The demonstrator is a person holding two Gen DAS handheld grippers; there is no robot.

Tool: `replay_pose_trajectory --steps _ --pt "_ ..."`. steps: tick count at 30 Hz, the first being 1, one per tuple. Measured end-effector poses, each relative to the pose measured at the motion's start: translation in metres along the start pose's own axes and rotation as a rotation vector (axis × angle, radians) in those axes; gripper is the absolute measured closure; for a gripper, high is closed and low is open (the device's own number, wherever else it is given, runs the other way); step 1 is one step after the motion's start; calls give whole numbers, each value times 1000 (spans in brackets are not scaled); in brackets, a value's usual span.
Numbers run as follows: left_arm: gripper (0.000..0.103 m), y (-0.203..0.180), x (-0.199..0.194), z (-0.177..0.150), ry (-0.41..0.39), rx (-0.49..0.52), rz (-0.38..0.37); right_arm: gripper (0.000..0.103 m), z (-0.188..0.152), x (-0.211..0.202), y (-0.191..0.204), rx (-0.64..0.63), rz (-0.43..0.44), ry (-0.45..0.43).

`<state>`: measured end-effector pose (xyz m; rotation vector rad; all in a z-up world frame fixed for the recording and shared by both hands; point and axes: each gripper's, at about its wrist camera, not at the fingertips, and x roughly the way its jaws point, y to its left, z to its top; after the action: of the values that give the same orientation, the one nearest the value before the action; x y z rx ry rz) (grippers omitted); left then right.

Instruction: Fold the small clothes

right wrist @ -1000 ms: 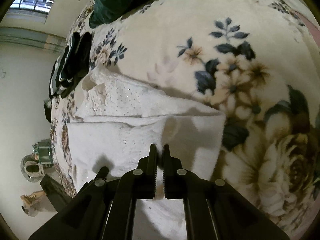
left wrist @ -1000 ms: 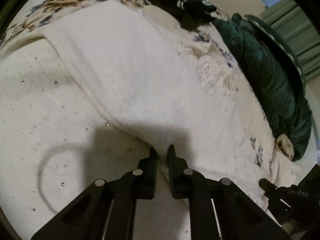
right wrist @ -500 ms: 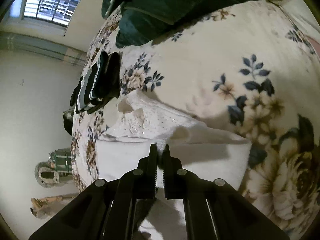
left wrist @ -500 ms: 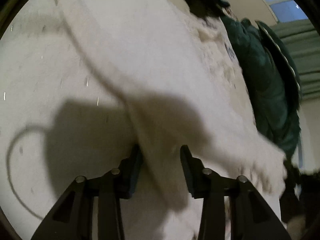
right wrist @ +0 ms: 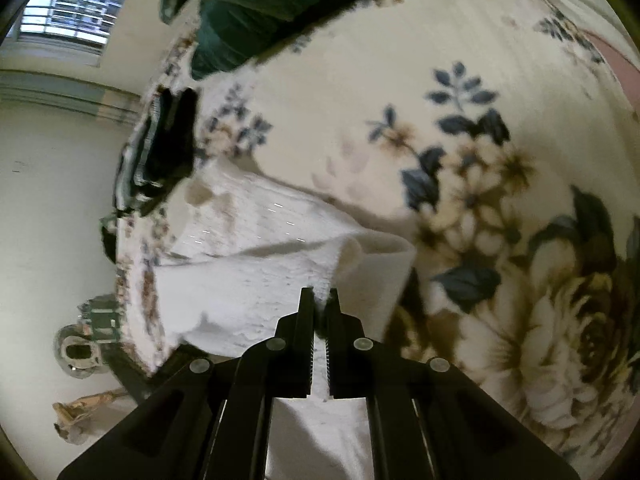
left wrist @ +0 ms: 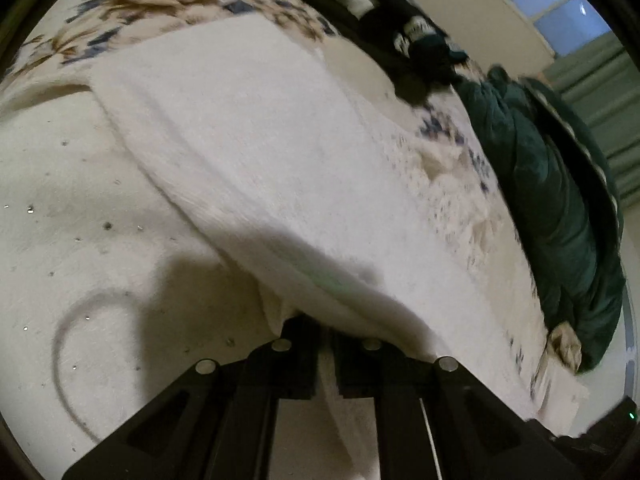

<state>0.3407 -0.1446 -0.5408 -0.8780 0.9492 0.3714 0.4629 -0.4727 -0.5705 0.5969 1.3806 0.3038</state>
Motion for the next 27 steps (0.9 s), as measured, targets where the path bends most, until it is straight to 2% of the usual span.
replay_pose_trajectory --steps 2,4,5,6,7,8,11,13,16,18,19,20,23,24,26,27 --pt "96 0 -1 -4 50 29 -9 97 1 21 -8 -15 -20 83" --pt "89 2 -10 -14 124 73 -1 87 4 34 -18 -13 -58 142" --pt "70 4 -18 -21 147 92 22 68 4 35 -27 1 -69 164" --pt "43 6 -27 -30 164 111 43 51 4 31 -34 14 -68 156" --pt "36 12 -45 -46 168 139 36 49 4 26 -38 17 -69 141" --pt "33 14 -56 -57 168 164 53 49 4 18 -43 6 -76 129" --pt "33 22 -92 -108 228 269 98 42 -1 -3 -57 -7 -73 138" --pt "33 24 -109 -145 293 347 125 42 -4 -14 -67 2 -62 160" --pt "33 21 -122 -200 394 474 141 42 -12 -28 -79 -5 -68 198" --pt "33 17 -126 -248 454 606 161 42 -18 -35 -83 -22 -79 225" --pt "33 11 -122 -258 469 638 164 42 -20 -36 -85 -28 -74 238" --pt "33 9 -120 -278 478 706 182 42 -22 -34 -85 -34 -68 253" --pt "33 -2 -108 -306 411 878 276 42 -17 -20 -82 -45 -36 268" --pt "33 -2 -101 -309 407 895 299 42 -13 -10 -79 -33 -4 275" --pt "33 -2 -97 -309 388 898 288 42 -4 13 -75 -4 68 292" --pt "33 -1 -96 -308 379 896 278 38 1 26 -70 -5 99 298"
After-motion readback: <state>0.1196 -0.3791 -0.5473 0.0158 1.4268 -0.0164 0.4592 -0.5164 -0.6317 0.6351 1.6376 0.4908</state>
